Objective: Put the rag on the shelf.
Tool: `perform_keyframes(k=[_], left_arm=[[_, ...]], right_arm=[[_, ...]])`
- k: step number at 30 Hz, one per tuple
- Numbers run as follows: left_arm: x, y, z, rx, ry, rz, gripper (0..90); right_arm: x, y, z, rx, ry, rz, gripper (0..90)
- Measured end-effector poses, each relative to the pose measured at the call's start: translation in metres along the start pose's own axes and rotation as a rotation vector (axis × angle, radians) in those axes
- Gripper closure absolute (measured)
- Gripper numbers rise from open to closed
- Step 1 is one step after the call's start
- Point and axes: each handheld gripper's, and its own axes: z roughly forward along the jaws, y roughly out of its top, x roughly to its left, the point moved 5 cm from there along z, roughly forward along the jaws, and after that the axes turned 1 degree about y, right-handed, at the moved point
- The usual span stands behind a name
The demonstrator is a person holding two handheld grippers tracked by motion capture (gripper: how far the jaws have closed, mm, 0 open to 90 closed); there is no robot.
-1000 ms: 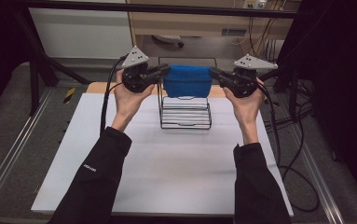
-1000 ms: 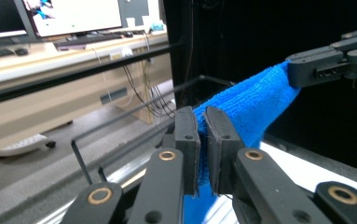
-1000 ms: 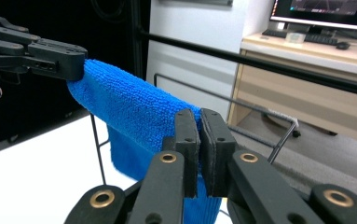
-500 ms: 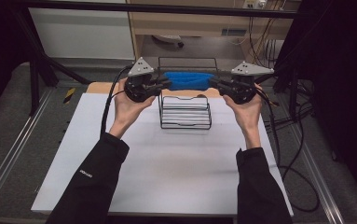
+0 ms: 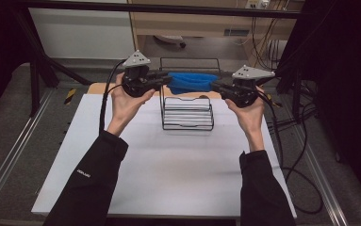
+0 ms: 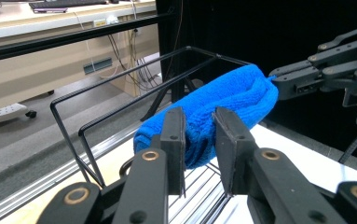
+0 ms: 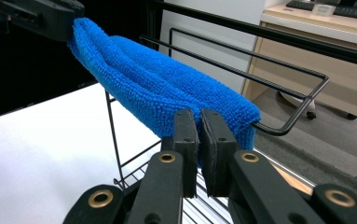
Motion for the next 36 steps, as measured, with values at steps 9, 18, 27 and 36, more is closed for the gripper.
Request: perform_keyframes(k=[9,18,27,36], left_arm=[[0.006,0.013,-0.010,-0.050,0.008,-0.039,75.4],[-0.004,-0.011,0.012,0.130,-0.009,0.022,90.0],[-0.007,-0.030,0.024,0.186,-0.005,0.046,90.0],[-0.008,-0.041,0.032,0.208,0.008,0.064,90.0]], right_arm=[[0.000,-0.001,0.001,0.007,-0.003,-0.009,86.0],[0.000,-0.003,0.001,0.002,-0.002,-0.007,85.6],[0.002,-0.004,-0.001,0.007,0.006,-0.010,80.0],[0.007,0.008,-0.009,-0.052,0.042,0.026,76.5]])
